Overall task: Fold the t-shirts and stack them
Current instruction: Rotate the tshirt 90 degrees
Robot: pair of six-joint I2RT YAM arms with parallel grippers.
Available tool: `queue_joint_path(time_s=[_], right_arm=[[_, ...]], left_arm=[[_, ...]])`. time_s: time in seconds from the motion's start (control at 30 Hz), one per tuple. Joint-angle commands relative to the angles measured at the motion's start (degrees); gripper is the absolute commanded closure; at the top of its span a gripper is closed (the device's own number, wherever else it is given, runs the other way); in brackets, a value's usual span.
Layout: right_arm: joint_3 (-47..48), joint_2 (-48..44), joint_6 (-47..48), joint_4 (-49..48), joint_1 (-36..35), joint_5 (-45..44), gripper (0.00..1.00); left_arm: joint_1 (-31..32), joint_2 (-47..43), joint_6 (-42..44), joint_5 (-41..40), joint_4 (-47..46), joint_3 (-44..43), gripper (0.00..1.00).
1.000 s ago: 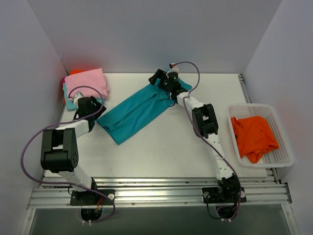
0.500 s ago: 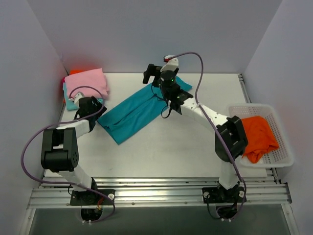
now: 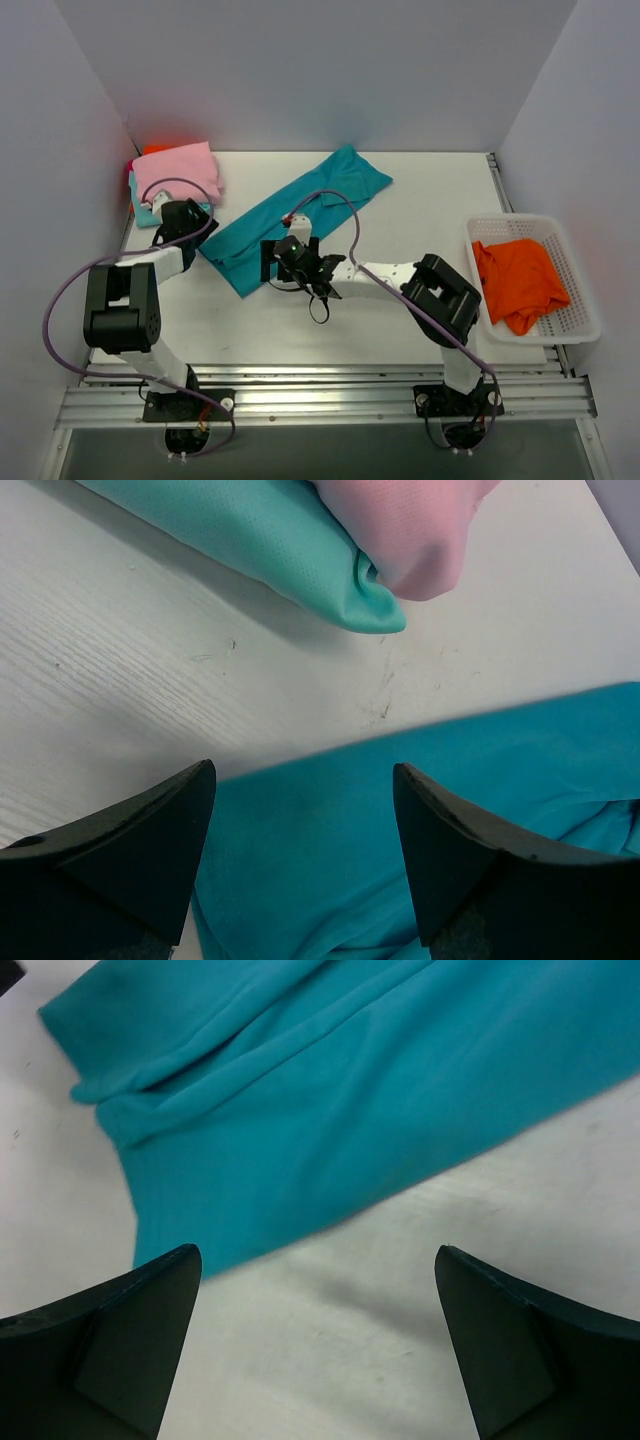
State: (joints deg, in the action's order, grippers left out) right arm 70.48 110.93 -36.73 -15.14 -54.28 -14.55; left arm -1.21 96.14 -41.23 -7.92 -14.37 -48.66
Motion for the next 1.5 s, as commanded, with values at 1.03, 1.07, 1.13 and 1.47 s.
queue_joint_path(time_s=[1.03, 1.07, 1.13, 1.47], right_arm=[[-13.8, -0.2, -12.7, -1.8, 4.3, 0.6, 1.0], [-16.9, -3.7, -13.4, -0.9, 4.6, -1.8, 1.0], [-23.4, -14.0, -16.1, 6.1, 4.4, -11.3, 1.0], [-27.6, -39.6, -25.4, 35.0, 1.6, -29.6, 0.0]], left_arm=[[-0.6, -0.7, 0.5, 1.0, -3.0, 0.0, 0.2], [-0.6, -0.7, 0.5, 1.0, -3.0, 0.0, 0.2], [-0.5, -0.6, 0.5, 0.6, -2.7, -0.3, 0.2], [5.0, -6.8, 2.6, -4.7, 4.0, -1.1, 0.23]])
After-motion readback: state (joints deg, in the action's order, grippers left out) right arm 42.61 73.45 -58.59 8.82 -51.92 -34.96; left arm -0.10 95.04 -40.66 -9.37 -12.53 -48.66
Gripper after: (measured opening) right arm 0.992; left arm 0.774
